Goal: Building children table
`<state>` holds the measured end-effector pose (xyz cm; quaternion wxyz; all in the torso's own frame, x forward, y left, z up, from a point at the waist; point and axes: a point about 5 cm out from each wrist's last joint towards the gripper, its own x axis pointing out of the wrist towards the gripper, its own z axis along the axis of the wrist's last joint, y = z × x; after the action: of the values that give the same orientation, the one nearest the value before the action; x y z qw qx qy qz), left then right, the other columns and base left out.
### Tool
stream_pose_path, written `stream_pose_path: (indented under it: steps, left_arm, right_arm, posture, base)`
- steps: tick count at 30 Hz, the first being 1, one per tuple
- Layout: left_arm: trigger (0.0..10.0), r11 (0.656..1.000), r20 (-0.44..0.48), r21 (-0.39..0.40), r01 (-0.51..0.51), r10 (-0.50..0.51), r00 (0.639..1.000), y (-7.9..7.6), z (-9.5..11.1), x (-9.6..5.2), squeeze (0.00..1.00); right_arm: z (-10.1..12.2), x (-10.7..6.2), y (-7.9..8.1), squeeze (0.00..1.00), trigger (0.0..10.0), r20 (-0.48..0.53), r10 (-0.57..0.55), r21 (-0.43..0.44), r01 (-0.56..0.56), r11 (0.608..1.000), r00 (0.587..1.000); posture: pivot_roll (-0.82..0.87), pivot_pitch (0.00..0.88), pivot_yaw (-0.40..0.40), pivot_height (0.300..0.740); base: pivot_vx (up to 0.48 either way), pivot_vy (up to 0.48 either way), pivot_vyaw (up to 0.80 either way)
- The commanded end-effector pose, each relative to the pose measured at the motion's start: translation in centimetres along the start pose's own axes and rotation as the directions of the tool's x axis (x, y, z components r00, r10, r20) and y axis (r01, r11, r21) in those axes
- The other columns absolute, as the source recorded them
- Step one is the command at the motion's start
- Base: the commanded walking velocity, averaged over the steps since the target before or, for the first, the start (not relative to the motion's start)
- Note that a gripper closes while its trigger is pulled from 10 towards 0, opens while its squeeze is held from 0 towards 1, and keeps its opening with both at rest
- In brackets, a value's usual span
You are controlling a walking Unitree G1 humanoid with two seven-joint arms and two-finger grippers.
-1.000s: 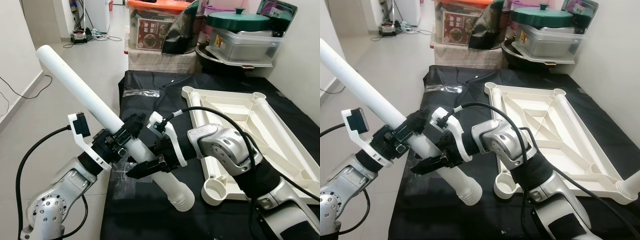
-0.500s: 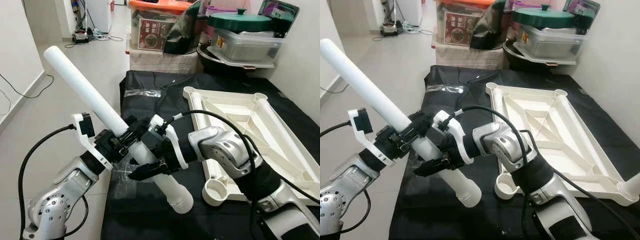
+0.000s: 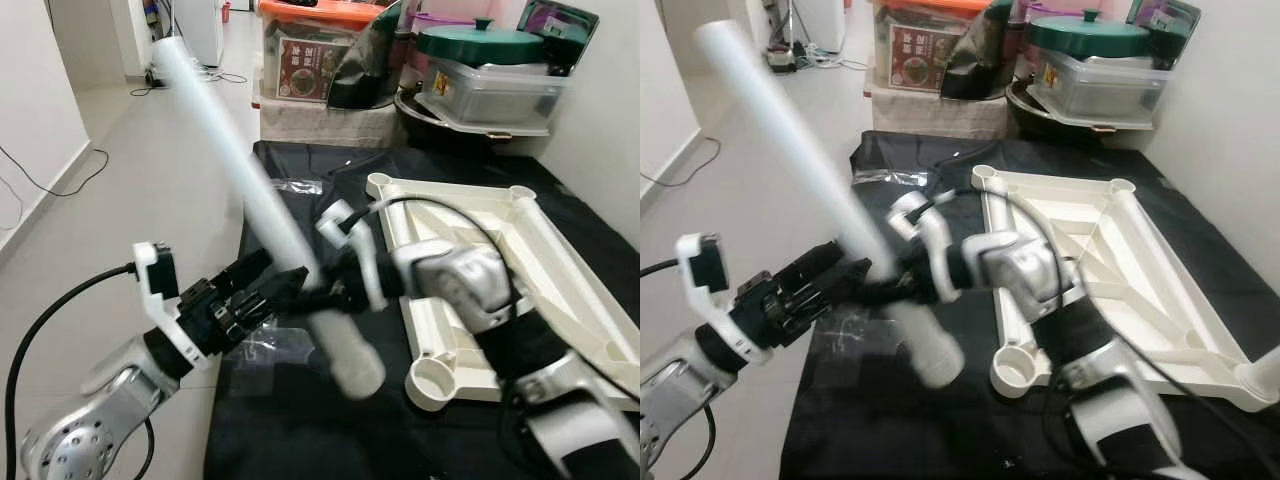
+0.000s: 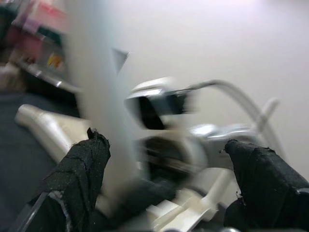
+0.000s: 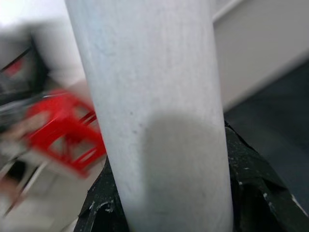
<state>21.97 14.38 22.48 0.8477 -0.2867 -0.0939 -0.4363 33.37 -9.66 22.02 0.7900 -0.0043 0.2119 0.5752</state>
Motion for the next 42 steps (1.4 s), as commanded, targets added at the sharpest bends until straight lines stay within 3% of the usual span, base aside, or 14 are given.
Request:
stream_pose_path:
  steps: [1,2,3,5,8,9,11,13,15,21,23,28,30,42]
  left_arm:
    - [10.0,1.0,0.011,0.006,-0.008,0.007,1.0,-0.1,0.3,-0.2,0.89]
    - [10.0,1.0,0.012,0.013,-0.021,0.021,1.0,0.0,0.3,-0.2,0.31]
    - [10.0,0.997,-0.008,0.03,-0.068,0.068,0.998,0.6,0.0,-0.2,0.0]
    - [10.0,0.991,-0.032,0.051,-0.12,0.122,0.992,1.1,-0.4,-0.2,0.0]
    - [10.0,0.931,-0.059,0.159,-0.33,0.342,0.938,3.7,-0.8,-0.4,0.0]
    - [10.0,0.931,-0.059,0.159,-0.33,0.342,0.938,3.7,-0.8,-0.4,0.0]
    - [10.0,0.894,-0.031,0.218,-0.391,0.406,0.913,4.4,-0.3,-0.5,0.0]
    - [10.0,0.894,-0.031,0.218,-0.391,0.406,0.913,4.4,-0.3,-0.5,0.0]
    - [10.0,0.871,-0.027,0.28,-0.405,0.428,0.903,4.4,0.2,-0.9,0.0]
    - [10.0,0.866,-0.079,0.329,-0.378,0.424,0.902,4.1,0.0,-1.5,0.0]
    - [10.0,0.861,-0.14,0.379,-0.34,0.416,0.898,3.8,-0.4,-2.1,0.0]
    - [10.0,0.846,-0.158,0.407,-0.344,0.436,0.886,4.0,-0.7,-2.3,0.0]
    - [10.0,0.842,-0.219,0.434,-0.319,0.442,0.87,3.9,-2.1,-2.6,0.0]
    - [10.0,0.855,-0.254,0.426,-0.297,0.428,0.868,4.0,-2.5,-3.1,0.0]
  right_arm:
    - [1.5,-1.0,-1.0,0.0,0.0,0.11,-0.079,0.003,0.08,0.997,0.991]
    - [1.9,-1.3,-1.3,0.0,0.0,0.148,-0.108,0.017,0.107,0.994,0.983]
    - [2.9,-1.6,-1.7,0.0,0.0,0.225,-0.151,0.033,0.148,0.988,0.963]
    - [3.9,-1.9,-2.2,0.0,0.0,0.305,-0.195,0.057,0.186,0.981,0.932]
    - [6.2,-2.8,-3.4,0.0,0.0,0.501,-0.34,0.184,0.286,0.941,0.796]
    - [6.2,-2.8,-3.4,0.0,0.0,0.501,-0.34,0.184,0.286,0.941,0.796]
    - [7.0,-3.0,-3.6,0.0,0.0,0.579,-0.384,0.253,0.289,0.923,0.719]
    - [7.0,-3.0,-3.6,0.0,0.0,0.579,-0.384,0.253,0.289,0.923,0.719]
    - [7.2,-2.5,-3.4,0.0,0.0,0.625,-0.394,0.295,0.263,0.918,0.674]
    - [6.9,-1.3,-3.0,0.0,0.0,0.636,-0.391,0.325,0.229,0.918,0.665]
    - [6.9,-0.5,-3.0,0.0,0.0,0.65,-0.411,0.372,0.204,0.906,0.639]
    - [7.0,-0.3,-3.0,0.0,0.0,0.657,-0.425,0.393,0.198,0.898,0.623]
    - [7.1,0.2,-2.8,0.0,0.0,0.668,-0.434,0.417,0.18,0.891,0.605]
    - [7.5,1.2,-1.6,0.0,0.0,0.715,-0.366,0.389,0.095,0.916,0.596]
  posture:
    - [0.01,0.0,-0.098,0.74]
    - [0.01,0.0,-0.098,0.74]
    - [0.01,0.0,-0.096,0.74]
    - [0.01,0.0,-0.096,0.74]
    - [0.01,0.0,-0.087,0.74]
    - [0.01,0.0,-0.087,0.74]
    - [0.02,0.0,-0.087,0.74]
    - [0.02,0.0,-0.087,0.74]
    - [0.04,0.0,-0.094,0.74]
    - [0.06,0.0,-0.098,0.74]
    - [0.06,0.0,-0.096,0.74]
    - [0.06,0.0,-0.095,0.74]
    - [0.07,0.0,-0.087,0.74]
    - [0.08,0.0,-0.079,0.74]
  base:
    - [0.0,0.0,0.0]
    - [0.0,0.0,0.0]
    - [0.0,0.0,0.0]
    - [0.0,0.0,0.0]
    - [0.0,0.0,0.0]
    - [0.0,0.0,0.0]
    - [0.0,0.0,0.0]
    - [0.0,0.0,0.0]
    - [0.0,0.0,0.0]
    - [0.0,0.0,0.0]
    - [0.0,0.0,0.0]
    - [0.0,0.0,0.0]
    - [0.0,0.0,0.0]
    - [0.0,0.0,0.0]
